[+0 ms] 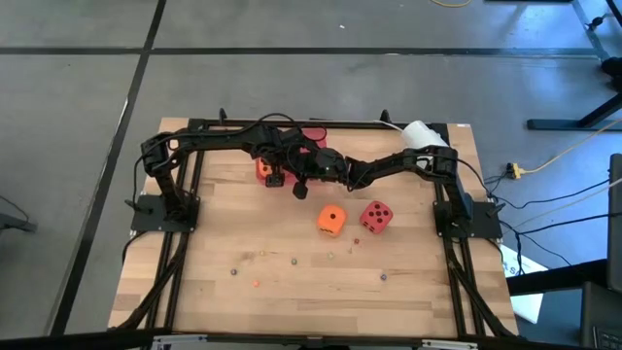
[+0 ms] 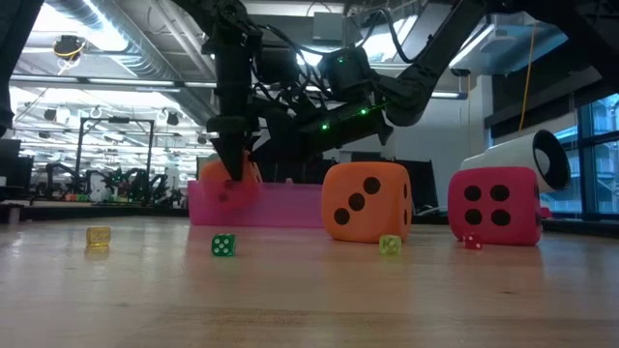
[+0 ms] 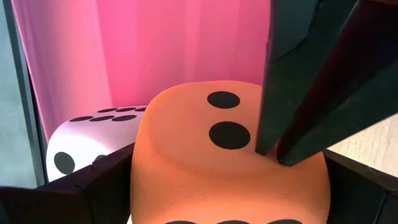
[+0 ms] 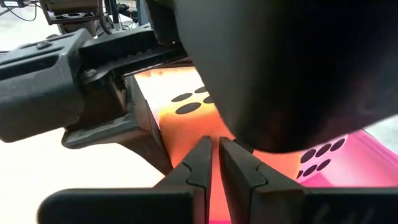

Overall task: Pick & Place Dice
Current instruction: Put the left large orange die into the red bin

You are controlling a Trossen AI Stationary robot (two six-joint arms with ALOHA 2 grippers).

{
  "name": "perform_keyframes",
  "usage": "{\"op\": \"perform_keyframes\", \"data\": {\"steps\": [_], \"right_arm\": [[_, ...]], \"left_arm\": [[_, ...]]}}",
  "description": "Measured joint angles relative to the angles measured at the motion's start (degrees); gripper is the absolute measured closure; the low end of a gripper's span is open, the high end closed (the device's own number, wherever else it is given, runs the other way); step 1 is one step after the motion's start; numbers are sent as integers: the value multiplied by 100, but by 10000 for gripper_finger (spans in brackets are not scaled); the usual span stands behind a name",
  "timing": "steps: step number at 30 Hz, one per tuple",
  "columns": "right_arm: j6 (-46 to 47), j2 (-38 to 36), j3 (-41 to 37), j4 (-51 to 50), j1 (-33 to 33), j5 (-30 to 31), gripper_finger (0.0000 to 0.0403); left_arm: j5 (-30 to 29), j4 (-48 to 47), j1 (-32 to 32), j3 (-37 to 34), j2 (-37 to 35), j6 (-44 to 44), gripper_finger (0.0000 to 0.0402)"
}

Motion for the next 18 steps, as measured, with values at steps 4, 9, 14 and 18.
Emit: {"op": "perform_keyframes", "data": {"steps": [4,9,14,18], "right_arm": [[0,0,0,0,2,0,363],[0,0,0,0,1,0,364],[0,0,0,4,0,2,365],[1,0,0,2,0,0,365]], "left_arm": [[7,0,0,-2,0,0,10],[-9,0,0,-2,0,2,10],[-182,9,-2,-2,0,4,10],[-156,7,0,-2,0,8,10]]}}
